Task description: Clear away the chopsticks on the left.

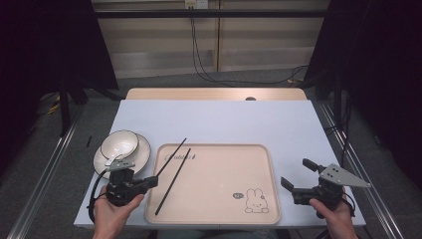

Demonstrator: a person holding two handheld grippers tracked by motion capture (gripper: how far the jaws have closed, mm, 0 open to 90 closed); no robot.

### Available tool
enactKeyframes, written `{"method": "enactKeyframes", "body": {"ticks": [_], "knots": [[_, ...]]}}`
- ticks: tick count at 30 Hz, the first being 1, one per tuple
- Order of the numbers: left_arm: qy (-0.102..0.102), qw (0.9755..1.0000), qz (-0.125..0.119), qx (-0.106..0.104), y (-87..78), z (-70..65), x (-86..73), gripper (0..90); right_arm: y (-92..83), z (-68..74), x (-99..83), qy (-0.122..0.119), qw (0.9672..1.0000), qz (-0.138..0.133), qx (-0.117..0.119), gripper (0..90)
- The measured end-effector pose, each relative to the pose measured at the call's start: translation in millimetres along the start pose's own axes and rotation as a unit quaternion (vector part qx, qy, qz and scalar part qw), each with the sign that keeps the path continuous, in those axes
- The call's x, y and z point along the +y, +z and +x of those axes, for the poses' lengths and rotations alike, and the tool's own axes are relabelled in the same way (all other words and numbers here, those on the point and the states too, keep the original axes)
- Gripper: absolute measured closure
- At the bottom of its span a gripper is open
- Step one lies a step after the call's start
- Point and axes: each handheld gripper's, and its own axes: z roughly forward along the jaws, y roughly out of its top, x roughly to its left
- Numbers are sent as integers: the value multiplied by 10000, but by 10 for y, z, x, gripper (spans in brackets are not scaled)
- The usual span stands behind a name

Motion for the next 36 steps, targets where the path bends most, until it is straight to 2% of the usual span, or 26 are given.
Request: {"method": "enactKeyframes", "body": {"ticks": [8, 14, 19, 22, 27, 29, 33, 36], "knots": [[-52, 9998, 170, 120, 236, -130, 8, 857, 0, 2, -1, -11, 10000, 3, 11, 16], [-127, 9994, 306, 127, 364, -204, 22, 857, -1, 6, -1, -7, 10000, -4, 5, 16], [-238, 9987, 362, 275, 462, -238, 41, 857, 5, 3, -2, -3, 10000, 16, 3, 16], [-214, 9981, 495, 308, 538, -289, 27, 857, 5, 5, -2, -5, 10000, 23, 19, 16], [-186, 9971, 637, 380, 599, -327, -5, 857, 3, 4, -4, 9, 10000, 27, 19, 16], [-290, 9970, 603, 385, 621, -331, -21, 857, 10, 5, -3, 2, 10000, 16, 11, 16], [-205, 9963, 737, 390, 652, -333, -37, 857, 9, 6, -5, -5, 10000, 35, 30, 16], [-226, 9963, 744, 369, 679, -338, -49, 857, 8, 6, -6, 5, 10000, 43, 20, 16]]}}
